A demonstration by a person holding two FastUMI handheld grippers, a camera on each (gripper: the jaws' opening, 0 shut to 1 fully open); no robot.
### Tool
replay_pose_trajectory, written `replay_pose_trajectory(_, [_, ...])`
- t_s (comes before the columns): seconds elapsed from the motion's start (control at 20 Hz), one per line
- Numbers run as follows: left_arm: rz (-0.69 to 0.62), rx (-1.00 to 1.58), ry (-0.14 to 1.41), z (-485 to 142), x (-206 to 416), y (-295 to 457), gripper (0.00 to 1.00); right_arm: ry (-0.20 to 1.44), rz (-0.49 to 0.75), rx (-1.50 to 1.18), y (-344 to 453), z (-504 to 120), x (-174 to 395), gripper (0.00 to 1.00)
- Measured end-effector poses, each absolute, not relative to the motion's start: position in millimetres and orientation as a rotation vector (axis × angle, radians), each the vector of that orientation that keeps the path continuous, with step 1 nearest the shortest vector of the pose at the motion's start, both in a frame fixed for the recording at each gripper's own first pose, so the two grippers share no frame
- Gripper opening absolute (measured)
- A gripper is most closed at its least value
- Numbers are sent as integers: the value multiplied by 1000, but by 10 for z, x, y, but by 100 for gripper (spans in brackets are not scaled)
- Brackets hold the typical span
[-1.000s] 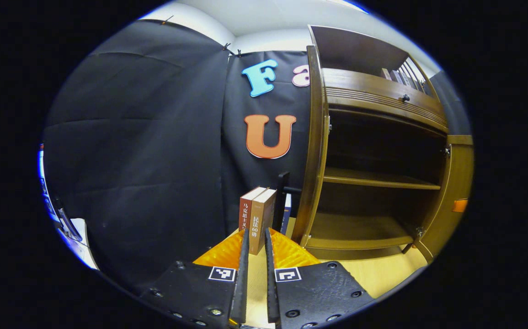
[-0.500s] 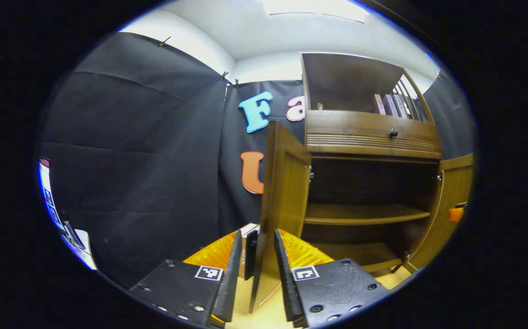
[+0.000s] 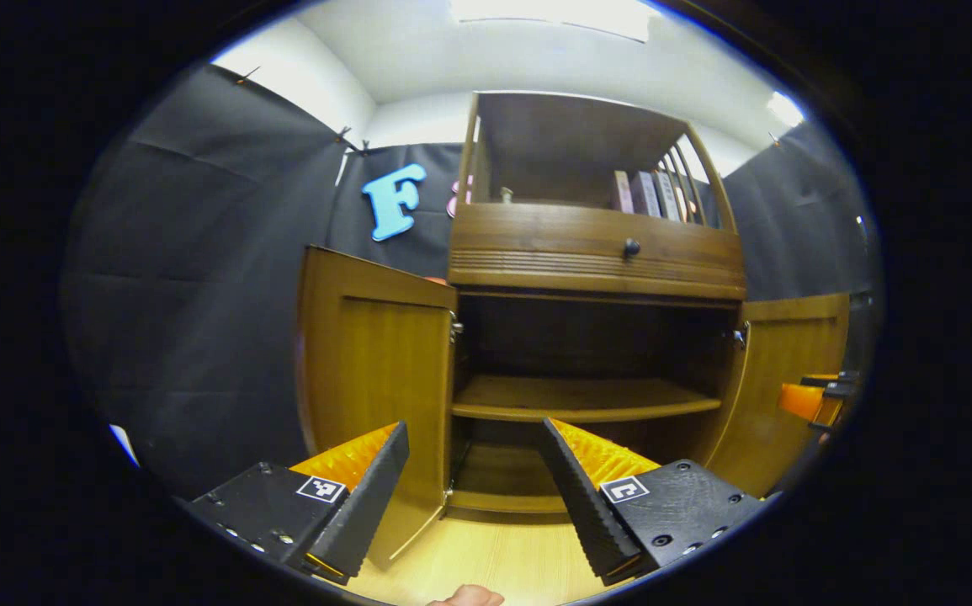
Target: Open the right door of the double-door shoe cabinet with the right hand, and open the left door with the left hand.
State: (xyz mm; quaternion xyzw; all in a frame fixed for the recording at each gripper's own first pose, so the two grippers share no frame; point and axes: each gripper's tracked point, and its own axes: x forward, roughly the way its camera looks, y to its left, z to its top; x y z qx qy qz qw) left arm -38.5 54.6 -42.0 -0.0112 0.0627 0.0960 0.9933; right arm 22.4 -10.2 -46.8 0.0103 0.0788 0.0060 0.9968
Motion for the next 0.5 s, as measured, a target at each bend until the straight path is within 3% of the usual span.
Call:
replay_pose_trajectory(0.3, [84, -15, 103, -324, -287, 12, 95, 114, -6, 10, -210, -298, 145, 90])
replay_pose_trajectory(0.35, [65, -23, 94, -290, -251, -42, 100, 112, -7, 2, -211, -282, 138, 90])
replay_pose_trajectory(0.4, [51, -32, 86, -253, -236, -75, 95, 108, -9, -4, -218, -265, 135, 90])
replay_pose_trajectory(0.45, [38, -41, 79, -219, -235, -99, 100, 101, -6, -6, -208, -231, 126, 90])
replay_pose_trajectory(0.5, [32, -46, 72, -190, -225, -112, 85, 92, -4, -6, -205, -194, 115, 91])
